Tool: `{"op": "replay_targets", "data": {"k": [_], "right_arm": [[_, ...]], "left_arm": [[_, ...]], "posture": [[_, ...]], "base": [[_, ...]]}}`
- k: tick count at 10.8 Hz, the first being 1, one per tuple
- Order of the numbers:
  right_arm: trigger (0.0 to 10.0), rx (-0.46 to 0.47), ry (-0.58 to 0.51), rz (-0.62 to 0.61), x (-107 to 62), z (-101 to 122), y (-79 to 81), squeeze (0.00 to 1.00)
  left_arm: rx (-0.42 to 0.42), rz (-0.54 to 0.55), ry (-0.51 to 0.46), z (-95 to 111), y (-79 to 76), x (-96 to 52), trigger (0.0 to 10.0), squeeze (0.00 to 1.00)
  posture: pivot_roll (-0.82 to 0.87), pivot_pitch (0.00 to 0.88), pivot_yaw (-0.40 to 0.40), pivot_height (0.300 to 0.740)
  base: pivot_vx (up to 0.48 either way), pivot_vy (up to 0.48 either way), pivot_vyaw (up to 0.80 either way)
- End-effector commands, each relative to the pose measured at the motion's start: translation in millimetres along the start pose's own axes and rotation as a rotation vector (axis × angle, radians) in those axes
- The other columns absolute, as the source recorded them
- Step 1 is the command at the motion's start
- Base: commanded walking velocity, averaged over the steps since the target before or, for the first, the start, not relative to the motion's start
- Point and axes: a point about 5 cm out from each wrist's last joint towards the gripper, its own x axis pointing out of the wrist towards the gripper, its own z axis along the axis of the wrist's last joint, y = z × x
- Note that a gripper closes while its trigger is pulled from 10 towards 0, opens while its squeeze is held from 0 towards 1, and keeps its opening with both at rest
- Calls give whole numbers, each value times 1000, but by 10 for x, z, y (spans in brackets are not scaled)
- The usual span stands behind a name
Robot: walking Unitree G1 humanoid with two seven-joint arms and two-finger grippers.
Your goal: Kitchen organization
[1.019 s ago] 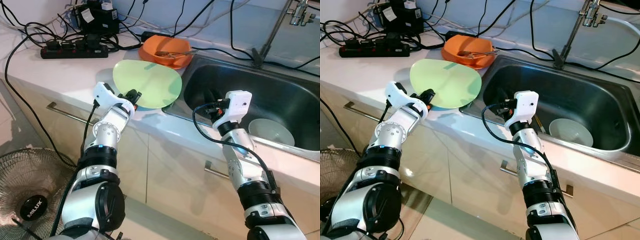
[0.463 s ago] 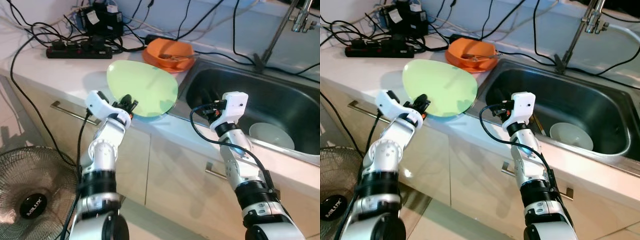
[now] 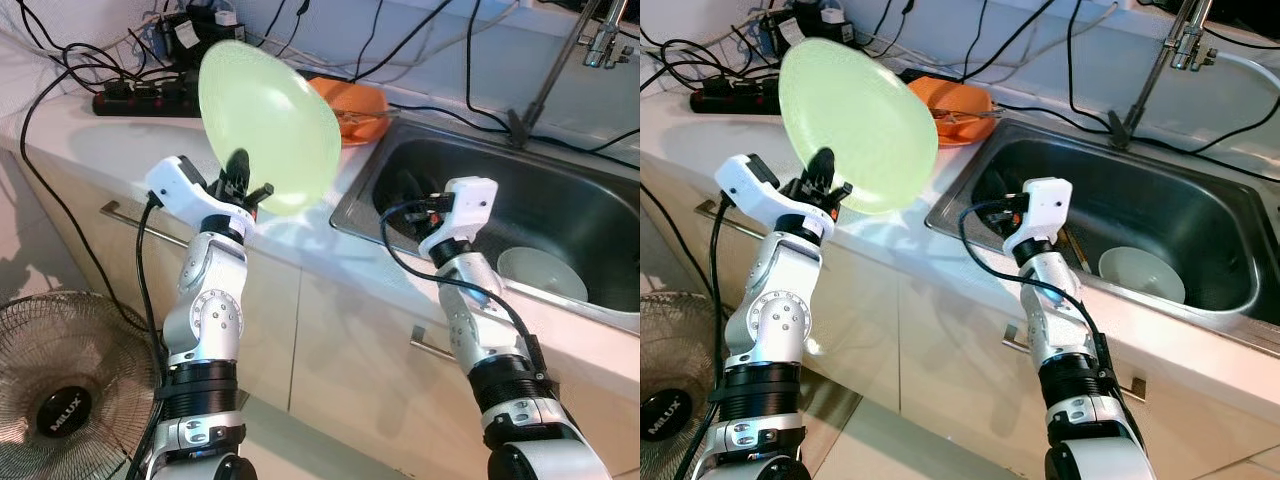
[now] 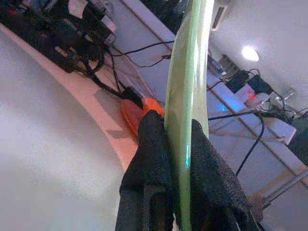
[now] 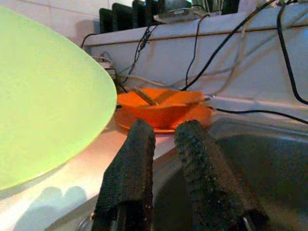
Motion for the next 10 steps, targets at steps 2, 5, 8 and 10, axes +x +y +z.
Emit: {"op": "replay_targets", "data": {"k": [2, 5, 8, 10], "right_arm": [[10000, 57, -45, -9, 78, 156, -23, 0], [10000, 207, -21, 13, 134, 174, 36, 0], [10000, 431, -5, 61, 167, 215, 92, 1000], [10000, 612, -13, 89, 168, 253, 105, 1000]], "left_arm": [[-15, -131, -58, 50, -295, 8, 10000, 0], [-71, -261, -102, 128, -478, 32, 10000, 0], [-100, -337, -91, 99, -624, 95, 10000, 0], [-108, -366, -85, 88, -678, 122, 10000, 0]], "posture": [[238, 0, -76, 740], [242, 0, -76, 740], [233, 0, -73, 740], [230, 0, -72, 740]], "base": [[0, 0, 0], [0, 0, 0], [0, 0, 0], [0, 0, 0]]}}
